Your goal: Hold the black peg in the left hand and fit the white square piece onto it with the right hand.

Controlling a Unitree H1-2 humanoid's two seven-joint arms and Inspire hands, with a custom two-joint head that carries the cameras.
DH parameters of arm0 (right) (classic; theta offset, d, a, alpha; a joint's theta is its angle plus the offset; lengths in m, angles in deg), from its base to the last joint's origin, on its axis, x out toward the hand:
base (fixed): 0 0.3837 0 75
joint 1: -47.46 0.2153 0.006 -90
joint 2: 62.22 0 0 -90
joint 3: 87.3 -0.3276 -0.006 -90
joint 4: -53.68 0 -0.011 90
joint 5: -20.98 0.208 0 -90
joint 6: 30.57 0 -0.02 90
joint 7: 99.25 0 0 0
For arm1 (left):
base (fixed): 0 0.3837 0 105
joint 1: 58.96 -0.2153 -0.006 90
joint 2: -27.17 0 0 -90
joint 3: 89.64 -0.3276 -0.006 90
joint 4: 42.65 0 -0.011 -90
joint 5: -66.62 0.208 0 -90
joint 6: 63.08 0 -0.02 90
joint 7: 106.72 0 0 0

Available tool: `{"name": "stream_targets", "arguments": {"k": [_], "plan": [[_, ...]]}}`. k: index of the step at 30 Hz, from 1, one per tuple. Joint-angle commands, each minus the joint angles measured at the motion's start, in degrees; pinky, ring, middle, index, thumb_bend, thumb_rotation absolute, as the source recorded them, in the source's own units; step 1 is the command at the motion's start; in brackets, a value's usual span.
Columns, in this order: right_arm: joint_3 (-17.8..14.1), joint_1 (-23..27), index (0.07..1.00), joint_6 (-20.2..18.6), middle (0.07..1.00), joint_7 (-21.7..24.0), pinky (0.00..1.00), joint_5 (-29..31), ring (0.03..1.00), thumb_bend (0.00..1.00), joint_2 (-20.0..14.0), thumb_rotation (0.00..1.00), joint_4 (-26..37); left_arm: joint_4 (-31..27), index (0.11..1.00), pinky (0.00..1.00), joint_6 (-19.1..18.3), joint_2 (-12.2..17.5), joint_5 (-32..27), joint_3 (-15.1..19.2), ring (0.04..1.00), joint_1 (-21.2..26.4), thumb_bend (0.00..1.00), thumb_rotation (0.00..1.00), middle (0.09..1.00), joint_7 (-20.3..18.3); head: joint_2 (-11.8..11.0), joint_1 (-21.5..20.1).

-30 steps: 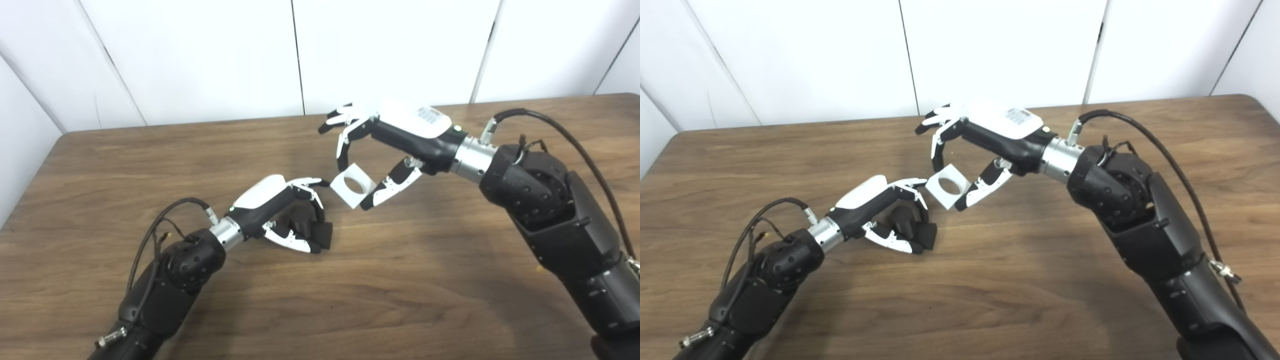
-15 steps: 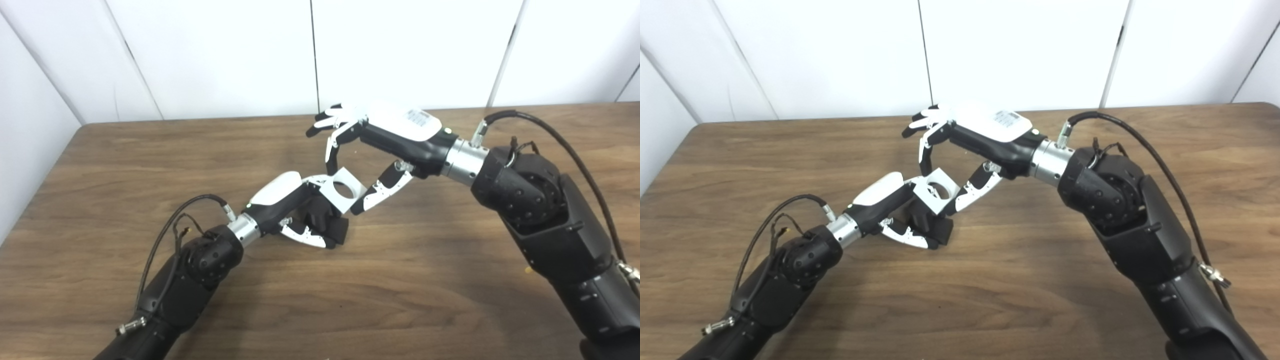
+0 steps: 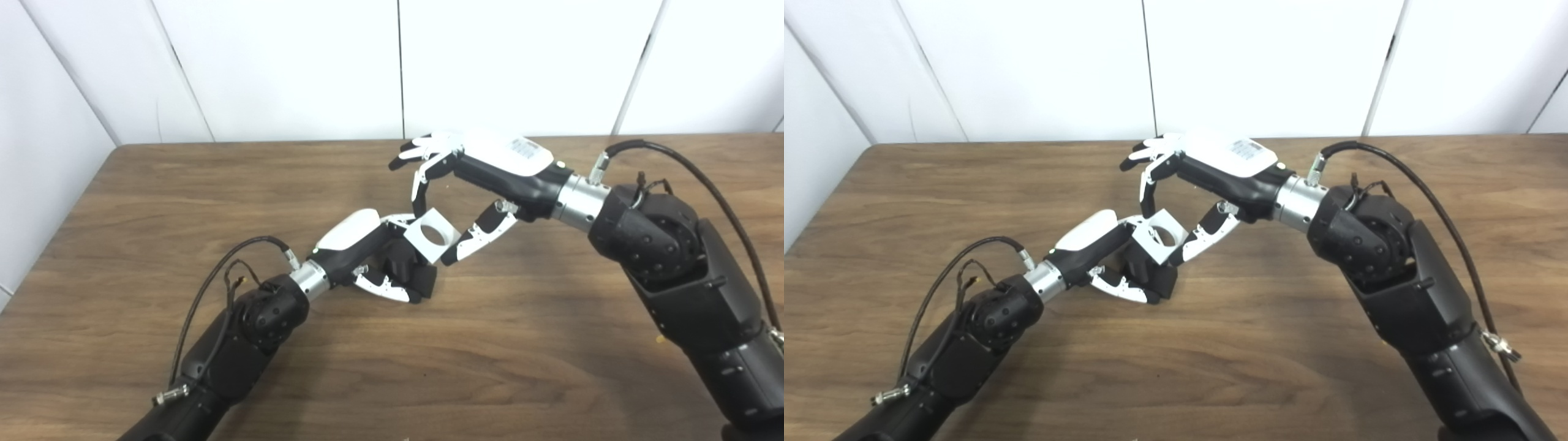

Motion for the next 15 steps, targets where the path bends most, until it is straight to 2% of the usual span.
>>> {"name": "stream_targets", "arguments": {"k": [1,15], "plan": [[-0.3,3.5,0.482,1.2,0.853,-0.6,0.94,0.3,0.920,0.52,0.6,0.14,0.1,4.1,0.487,0.88,-6.3,0.7,2.7,-1.1,0.925,-2.6,0.52,0.08,0.913,-3.5,0.0,0.1],[0.1,4.1,0.482,2.2,0.851,-1.3,0.95,-0.6,0.918,0.52,1.2,0.14,-3.9,4.2,0.490,0.86,-8.6,-0.6,-2.8,2.1,0.926,-4.7,0.52,0.07,0.926,-4.9,0.3,1.0]]}}
